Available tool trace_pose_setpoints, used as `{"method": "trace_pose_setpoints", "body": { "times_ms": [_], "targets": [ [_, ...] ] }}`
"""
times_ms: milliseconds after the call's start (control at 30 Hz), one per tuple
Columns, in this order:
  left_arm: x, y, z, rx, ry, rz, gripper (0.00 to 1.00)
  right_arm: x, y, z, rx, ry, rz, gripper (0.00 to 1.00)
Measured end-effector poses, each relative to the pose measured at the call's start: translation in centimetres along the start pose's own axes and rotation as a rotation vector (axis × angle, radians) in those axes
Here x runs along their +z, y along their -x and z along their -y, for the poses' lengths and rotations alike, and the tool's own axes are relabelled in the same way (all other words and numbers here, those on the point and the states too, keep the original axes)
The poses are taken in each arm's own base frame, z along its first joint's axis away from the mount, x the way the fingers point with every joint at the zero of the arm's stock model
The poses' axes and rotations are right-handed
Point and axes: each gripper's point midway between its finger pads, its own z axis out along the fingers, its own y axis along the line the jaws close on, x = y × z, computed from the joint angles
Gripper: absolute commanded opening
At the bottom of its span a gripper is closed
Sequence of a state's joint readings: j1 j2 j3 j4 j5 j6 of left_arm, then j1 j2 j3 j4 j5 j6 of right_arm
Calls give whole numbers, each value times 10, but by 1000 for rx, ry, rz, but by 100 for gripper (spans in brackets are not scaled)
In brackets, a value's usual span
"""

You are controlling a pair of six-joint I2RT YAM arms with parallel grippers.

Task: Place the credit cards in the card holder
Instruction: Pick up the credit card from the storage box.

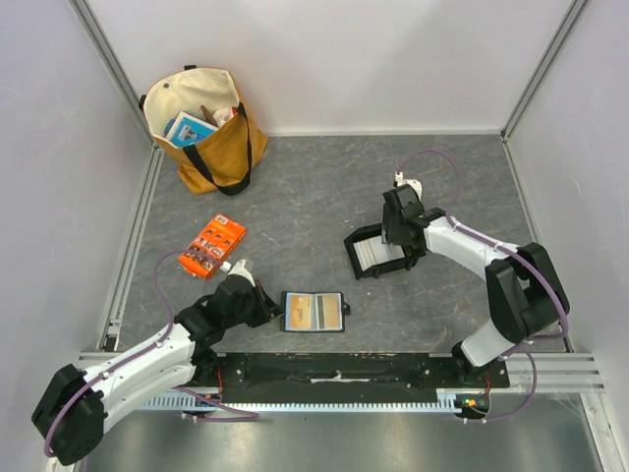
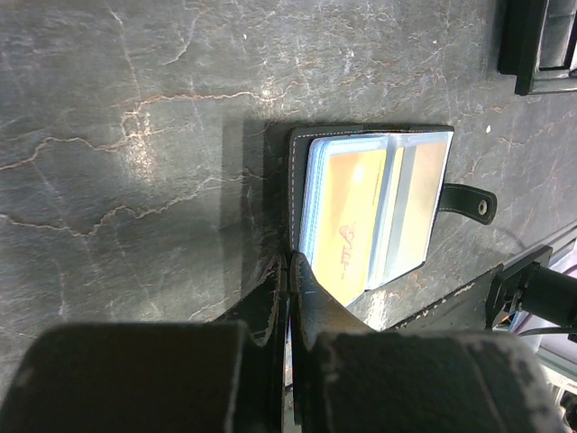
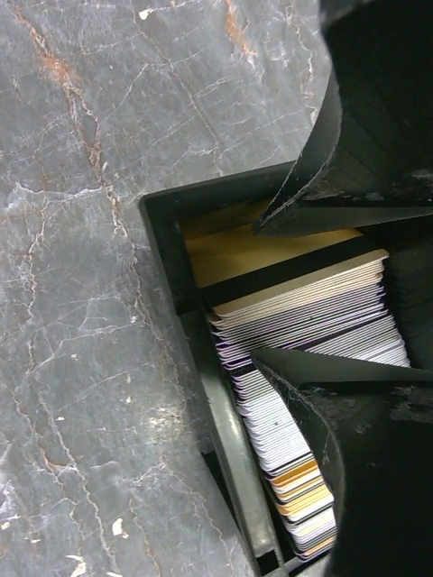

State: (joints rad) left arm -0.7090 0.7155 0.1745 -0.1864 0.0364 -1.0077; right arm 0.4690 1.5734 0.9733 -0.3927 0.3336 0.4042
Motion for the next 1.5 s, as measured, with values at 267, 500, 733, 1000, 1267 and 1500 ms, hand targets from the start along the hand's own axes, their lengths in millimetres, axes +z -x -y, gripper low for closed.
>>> {"method": "trace_pose_setpoints", "body": {
  "times_ms": [267,500,733,1000,1267,1500],
  "targets": [
    [1,0,0,0,1,-1,2,10,4,-6,52,85,-17,43],
    [2,-1,-2,0,8,-6,2,9,6,-2,96,148,-26,22],
    [2,-2,-3,0,15,-10,2,5,5,-1,113,191,-35,24],
    [2,-2,-3,0,15,-10,2,1,3,-3,129,248,-57,25],
    [3,-2,-3,0,16,-13,2,-5,0,-10,134,320,-87,27],
    [4,-4,-2,-1,9,-24,2,-5,0,-8,121,326,-88,13]
  ]
}}
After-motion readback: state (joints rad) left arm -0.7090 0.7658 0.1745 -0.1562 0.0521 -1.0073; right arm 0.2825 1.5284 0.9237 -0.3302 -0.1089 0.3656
